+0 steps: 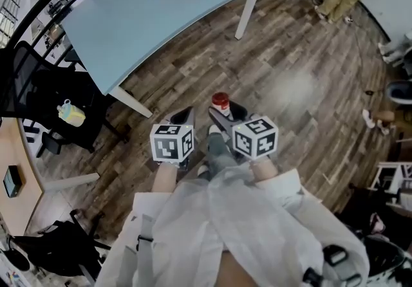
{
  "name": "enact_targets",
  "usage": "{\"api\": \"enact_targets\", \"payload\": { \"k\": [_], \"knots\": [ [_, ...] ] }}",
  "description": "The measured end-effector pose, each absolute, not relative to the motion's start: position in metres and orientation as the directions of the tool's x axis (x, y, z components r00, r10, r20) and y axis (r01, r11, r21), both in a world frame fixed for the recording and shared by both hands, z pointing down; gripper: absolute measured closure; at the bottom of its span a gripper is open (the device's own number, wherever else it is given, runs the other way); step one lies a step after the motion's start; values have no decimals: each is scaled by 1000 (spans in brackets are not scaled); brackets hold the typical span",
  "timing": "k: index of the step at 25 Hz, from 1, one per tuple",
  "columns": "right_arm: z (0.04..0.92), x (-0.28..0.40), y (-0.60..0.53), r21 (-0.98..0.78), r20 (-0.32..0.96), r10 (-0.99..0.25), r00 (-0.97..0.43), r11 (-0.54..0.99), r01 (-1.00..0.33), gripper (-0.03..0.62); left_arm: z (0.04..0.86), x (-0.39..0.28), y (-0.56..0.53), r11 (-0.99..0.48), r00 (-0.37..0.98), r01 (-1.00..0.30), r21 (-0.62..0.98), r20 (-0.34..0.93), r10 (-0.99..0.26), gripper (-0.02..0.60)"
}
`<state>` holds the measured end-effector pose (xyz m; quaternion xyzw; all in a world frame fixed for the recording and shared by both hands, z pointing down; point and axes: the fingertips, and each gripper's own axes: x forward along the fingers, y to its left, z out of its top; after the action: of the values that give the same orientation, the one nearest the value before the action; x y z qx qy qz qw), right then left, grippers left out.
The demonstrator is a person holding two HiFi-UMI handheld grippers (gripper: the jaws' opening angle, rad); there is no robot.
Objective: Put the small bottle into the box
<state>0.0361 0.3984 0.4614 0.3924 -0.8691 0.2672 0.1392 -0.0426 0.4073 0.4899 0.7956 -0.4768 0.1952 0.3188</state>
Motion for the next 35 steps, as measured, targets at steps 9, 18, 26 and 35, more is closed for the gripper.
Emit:
{"api": "enact_targets", "payload": {
  "k": [9,18,26,35],
  "knots": [
    [456,53,295,-347,444,-597,-669,574,-742,376,484,-28,312,-336,443,-896,289,624,-644,578],
    [451,75,226,-312,450,-567,-690,624,-716,376,477,6,238,-315,447,-894,317,603,-661,577],
    [460,78,201,-325,467,-537,-703,635,-701,376,479,14,212,-310,413,-911,273,624,-663,577],
    [463,86,176,-362,448,-543,-711,617,-699,376,493,23,195,-318,422,-906,280,672,-609,578]
  ]
}}
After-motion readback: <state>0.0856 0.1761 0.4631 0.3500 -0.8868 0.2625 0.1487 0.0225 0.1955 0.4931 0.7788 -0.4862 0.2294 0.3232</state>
